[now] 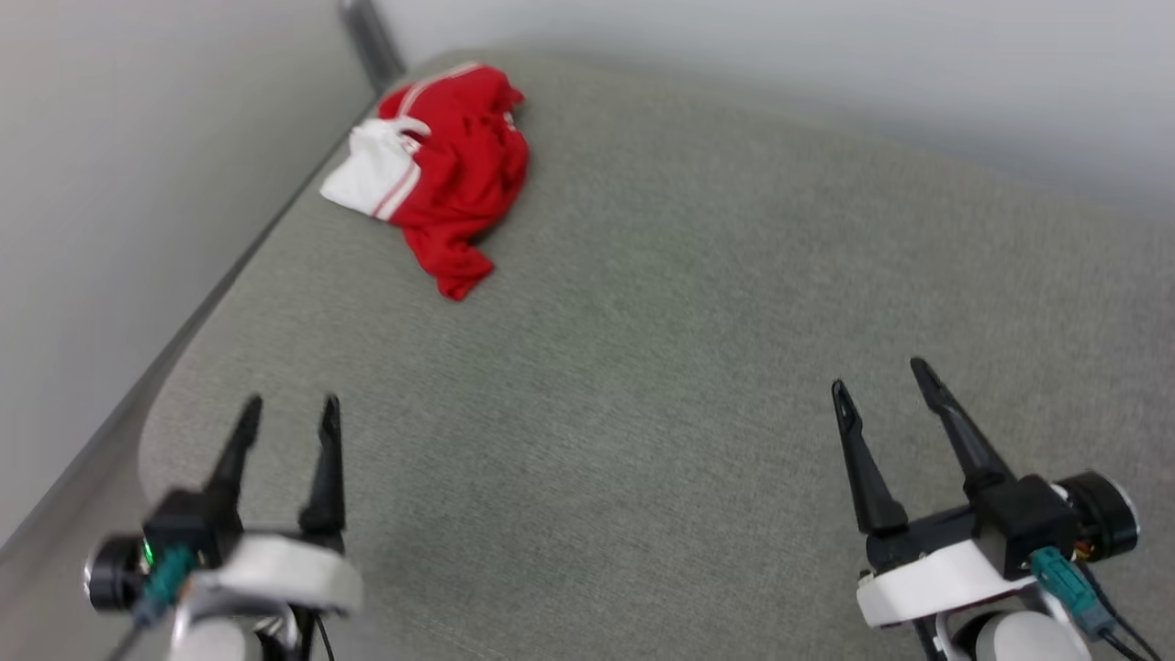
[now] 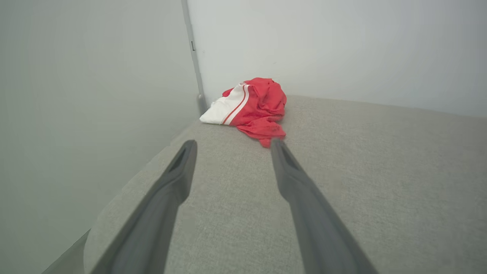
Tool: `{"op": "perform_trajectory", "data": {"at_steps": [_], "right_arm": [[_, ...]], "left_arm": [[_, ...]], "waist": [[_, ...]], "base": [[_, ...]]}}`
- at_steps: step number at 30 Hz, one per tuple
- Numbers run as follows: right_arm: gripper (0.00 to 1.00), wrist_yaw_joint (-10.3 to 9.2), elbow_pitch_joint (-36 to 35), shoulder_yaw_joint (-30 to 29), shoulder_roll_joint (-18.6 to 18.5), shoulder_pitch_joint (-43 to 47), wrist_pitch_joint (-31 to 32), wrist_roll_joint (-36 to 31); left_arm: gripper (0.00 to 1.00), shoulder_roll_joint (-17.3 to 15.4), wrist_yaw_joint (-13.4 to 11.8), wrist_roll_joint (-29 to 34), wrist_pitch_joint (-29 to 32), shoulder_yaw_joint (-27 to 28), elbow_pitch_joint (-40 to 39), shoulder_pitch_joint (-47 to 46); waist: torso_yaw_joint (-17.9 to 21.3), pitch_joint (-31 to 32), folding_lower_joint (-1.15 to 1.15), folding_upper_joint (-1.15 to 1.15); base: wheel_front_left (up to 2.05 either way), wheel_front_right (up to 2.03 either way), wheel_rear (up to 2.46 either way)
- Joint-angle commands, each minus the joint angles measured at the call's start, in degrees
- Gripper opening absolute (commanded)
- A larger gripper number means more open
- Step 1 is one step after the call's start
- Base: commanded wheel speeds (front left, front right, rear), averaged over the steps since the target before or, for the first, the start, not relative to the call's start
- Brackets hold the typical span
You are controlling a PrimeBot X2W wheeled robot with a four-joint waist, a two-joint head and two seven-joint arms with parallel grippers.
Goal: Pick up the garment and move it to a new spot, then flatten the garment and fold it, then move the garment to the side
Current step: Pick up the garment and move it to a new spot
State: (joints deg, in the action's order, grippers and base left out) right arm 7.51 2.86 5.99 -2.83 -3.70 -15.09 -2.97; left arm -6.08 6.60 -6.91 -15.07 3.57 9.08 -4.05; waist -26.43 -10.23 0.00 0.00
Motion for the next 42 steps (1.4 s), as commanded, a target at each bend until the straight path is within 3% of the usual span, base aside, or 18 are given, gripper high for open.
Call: {"op": "perform_trajectory", "data": {"at_steps": [1,5,10,14,20,24,29,41,42], "right_arm": [[1.0,-0.04,-0.6,-0.4,-0.1,-1.3,-0.1,-1.1],[1.0,-0.03,-1.5,-0.4,-0.1,-3.5,-0.1,-4.3],[1.0,-0.04,-3.6,-1.7,-1.0,-5.4,-0.1,-6.3],[1.0,-0.04,-5.3,-2.7,-1.1,-6.1,-0.1,-7.3],[1.0,-0.05,-7.1,-2.2,-1.6,-6.7,-0.1,-8.2],[1.0,-0.06,-7.9,-2.2,-1.5,-6.4,0.1,-8.5],[1.0,-0.08,-7.7,-2.3,-1.7,-6.0,0.3,-8.8],[1.0,-0.16,-6.8,-3.2,-1.7,-5.9,0.7,-9.7],[1.0,-0.16,-6.7,-3.2,-1.7,-5.9,0.7,-9.8]], "left_arm": [[1.0,-1.3,0.4,-1.4,-0.1,-0.1,2.3,-3.5],[1.0,-9.6,0.8,-6.0,0.7,-2.6,9.6,-14.4],[1.0,-21.9,0.8,-18.8,9.3,-9.9,13.9,-27.9],[1.0,-28.9,0.8,-33.8,21.5,-12.9,16.2,-37.1],[1.0,-37.1,0.8,-47.9,40.4,-14.2,22.0,-47.2],[1.0,-39.6,0.8,-53.2,47.3,-13.6,25.9,-51.7],[1.0,-40.9,0.8,-55.4,50.3,-13.6,29.1,-54.9],[1.0,-37.9,0.8,-56.5,52.4,-18.2,35.3,-57.9],[0.34,-37.4,0.8,-56.6,52.3,-18.8,35.6,-57.7]], "waist": [[2.6,-5.7,0.0,0.0],[5.1,-11.7,0.0,0.0],[7.3,-18.5,0.0,0.0],[8.9,-22.2,0.0,0.0],[11.8,-26.1,0.0,0.0],[13.5,-28.2,0.0,0.0],[14.9,-30.0,0.0,0.0],[16.0,-33.2,0.0,0.0],[16.0,-33.1,0.0,0.0]], "base": [[0.0,0.0,0.0],[0.0,0.0,0.0],[0.0,0.0,0.0],[0.0,0.0,0.0],[0.0,0.0,0.0],[0.0,0.0,0.0],[0.0,0.0,0.0],[0.0,0.0,0.0],[0.0,0.0,0.0]]}}
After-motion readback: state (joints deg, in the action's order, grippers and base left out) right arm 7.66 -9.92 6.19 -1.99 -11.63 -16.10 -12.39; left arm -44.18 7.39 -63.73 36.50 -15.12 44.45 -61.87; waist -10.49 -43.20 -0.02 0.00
